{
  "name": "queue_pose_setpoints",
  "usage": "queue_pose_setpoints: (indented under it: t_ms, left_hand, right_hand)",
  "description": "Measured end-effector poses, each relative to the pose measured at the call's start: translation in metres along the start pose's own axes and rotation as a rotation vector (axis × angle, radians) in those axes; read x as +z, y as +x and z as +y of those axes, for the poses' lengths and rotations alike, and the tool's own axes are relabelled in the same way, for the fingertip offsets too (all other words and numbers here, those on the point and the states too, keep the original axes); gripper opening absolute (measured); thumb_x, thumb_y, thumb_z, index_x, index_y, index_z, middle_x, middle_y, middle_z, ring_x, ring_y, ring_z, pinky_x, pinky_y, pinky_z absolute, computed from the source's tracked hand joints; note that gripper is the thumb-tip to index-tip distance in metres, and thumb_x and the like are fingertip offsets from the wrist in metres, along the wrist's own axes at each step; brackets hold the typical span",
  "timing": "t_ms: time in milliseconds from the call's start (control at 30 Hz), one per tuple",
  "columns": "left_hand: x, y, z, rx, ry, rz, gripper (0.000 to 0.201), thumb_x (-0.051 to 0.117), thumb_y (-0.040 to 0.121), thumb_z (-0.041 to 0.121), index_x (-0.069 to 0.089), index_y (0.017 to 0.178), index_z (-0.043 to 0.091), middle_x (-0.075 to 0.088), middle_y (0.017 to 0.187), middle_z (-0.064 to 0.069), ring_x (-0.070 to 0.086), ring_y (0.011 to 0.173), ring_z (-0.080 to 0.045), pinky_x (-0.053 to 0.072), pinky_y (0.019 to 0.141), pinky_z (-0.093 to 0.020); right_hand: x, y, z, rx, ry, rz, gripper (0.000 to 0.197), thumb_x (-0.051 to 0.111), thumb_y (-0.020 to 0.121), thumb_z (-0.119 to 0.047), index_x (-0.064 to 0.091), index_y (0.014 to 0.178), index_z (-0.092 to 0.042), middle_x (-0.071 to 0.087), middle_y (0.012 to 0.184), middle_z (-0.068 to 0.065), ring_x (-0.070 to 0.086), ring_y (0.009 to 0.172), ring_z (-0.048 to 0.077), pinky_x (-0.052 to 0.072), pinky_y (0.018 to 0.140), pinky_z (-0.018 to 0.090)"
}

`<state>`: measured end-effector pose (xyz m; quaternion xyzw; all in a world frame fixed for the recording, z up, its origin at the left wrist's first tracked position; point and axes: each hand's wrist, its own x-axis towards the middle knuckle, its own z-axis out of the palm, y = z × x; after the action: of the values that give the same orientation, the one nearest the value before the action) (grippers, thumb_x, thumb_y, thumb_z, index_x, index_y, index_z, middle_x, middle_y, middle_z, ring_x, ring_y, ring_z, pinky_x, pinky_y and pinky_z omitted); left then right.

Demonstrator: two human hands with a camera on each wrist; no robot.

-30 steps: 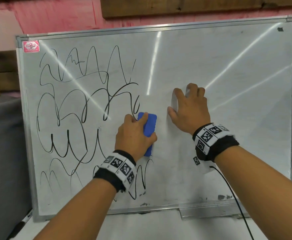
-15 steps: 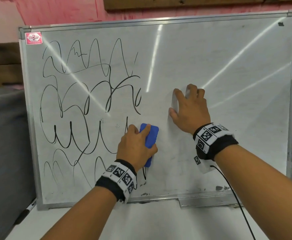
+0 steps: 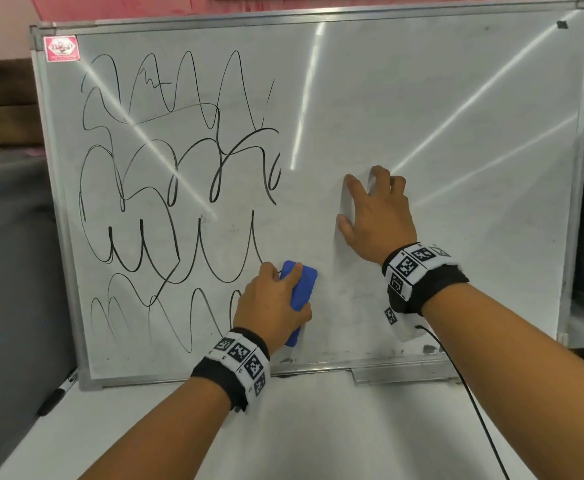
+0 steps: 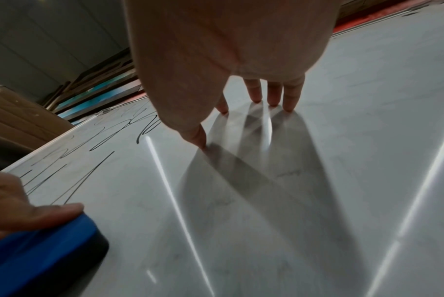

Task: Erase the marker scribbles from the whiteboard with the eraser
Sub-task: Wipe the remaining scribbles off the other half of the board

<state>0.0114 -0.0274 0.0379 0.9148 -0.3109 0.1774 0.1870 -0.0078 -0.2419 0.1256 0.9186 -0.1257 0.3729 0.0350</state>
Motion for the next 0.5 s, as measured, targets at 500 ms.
queue_pose_setpoints:
  t_ms: [500]
  left_hand:
    - [0.008, -0.014, -0.019, 0.008, 0.009, -0.053, 0.051, 0.068, 0.082, 0.045, 0.047, 0.125, 0.025, 0.038, 0.1, 0.002, 0.051, 0.077, -0.018, 0.048, 0.067, -0.028]
  right_hand:
    - [0.006, -0.02, 0.001, 0.002, 0.005, -0.043, 0.068, 0.063, 0.085, -0.045, 0.037, 0.144, -0.022, 0.03, 0.144, 0.019, 0.036, 0.12, 0.041, 0.051, 0.084, 0.047]
